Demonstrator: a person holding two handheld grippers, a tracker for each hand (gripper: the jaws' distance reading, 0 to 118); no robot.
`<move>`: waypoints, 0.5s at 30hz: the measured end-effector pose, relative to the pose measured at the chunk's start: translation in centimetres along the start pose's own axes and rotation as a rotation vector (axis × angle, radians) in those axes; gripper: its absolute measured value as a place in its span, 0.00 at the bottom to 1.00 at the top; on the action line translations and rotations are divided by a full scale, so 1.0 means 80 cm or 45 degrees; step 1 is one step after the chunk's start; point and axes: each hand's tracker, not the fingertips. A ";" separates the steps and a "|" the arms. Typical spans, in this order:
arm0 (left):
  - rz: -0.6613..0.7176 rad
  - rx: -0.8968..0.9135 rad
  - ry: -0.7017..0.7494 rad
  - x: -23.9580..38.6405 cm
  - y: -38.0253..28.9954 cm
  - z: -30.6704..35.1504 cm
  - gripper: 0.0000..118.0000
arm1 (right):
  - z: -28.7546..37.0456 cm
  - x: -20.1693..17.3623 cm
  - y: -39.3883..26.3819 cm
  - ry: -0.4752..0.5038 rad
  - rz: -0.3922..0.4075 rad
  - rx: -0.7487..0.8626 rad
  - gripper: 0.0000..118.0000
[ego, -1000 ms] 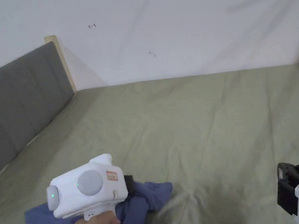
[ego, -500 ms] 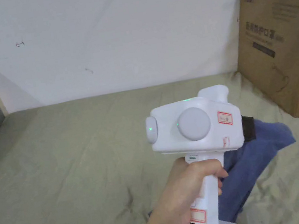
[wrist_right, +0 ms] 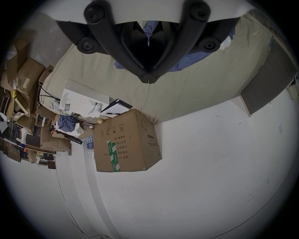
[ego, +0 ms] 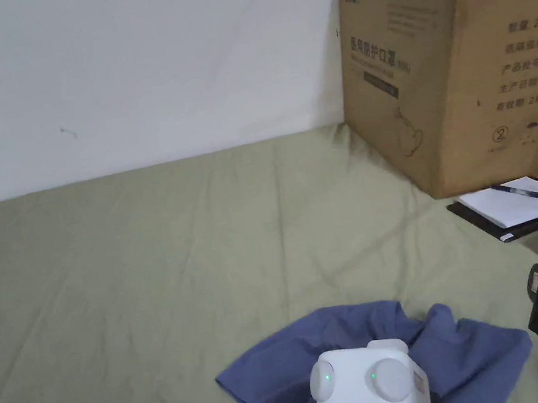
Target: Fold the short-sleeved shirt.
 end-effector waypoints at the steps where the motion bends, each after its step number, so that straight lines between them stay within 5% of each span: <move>1: 0.023 -0.002 -0.038 -0.005 0.004 0.007 0.24 | -0.001 -0.002 -0.001 0.004 -0.001 -0.010 0.00; 2: 0.040 0.001 -0.072 -0.007 0.006 0.012 0.49 | -0.003 -0.002 -0.003 0.013 -0.001 -0.017 0.00; 4: 0.087 0.049 -0.157 -0.010 0.006 0.034 0.82 | -0.004 -0.009 -0.006 0.033 0.008 -0.025 0.00; 6: 0.097 0.140 -0.161 -0.018 -0.002 0.065 0.93 | -0.006 -0.016 -0.008 0.053 0.027 -0.040 0.00; 11: 0.173 0.283 -0.103 -0.070 -0.029 0.148 0.90 | -0.011 -0.042 -0.017 0.123 0.069 -0.071 0.00; 13: 0.238 0.342 -0.064 -0.106 -0.052 0.182 0.62 | -0.014 -0.057 -0.022 0.164 0.095 -0.088 0.00; 14: 0.270 0.383 -0.007 -0.124 -0.066 0.197 0.28 | -0.017 -0.065 -0.026 0.181 0.105 -0.101 0.00; 15: 0.302 0.383 0.053 -0.139 -0.077 0.207 0.28 | -0.019 -0.071 -0.030 0.197 0.113 -0.114 0.00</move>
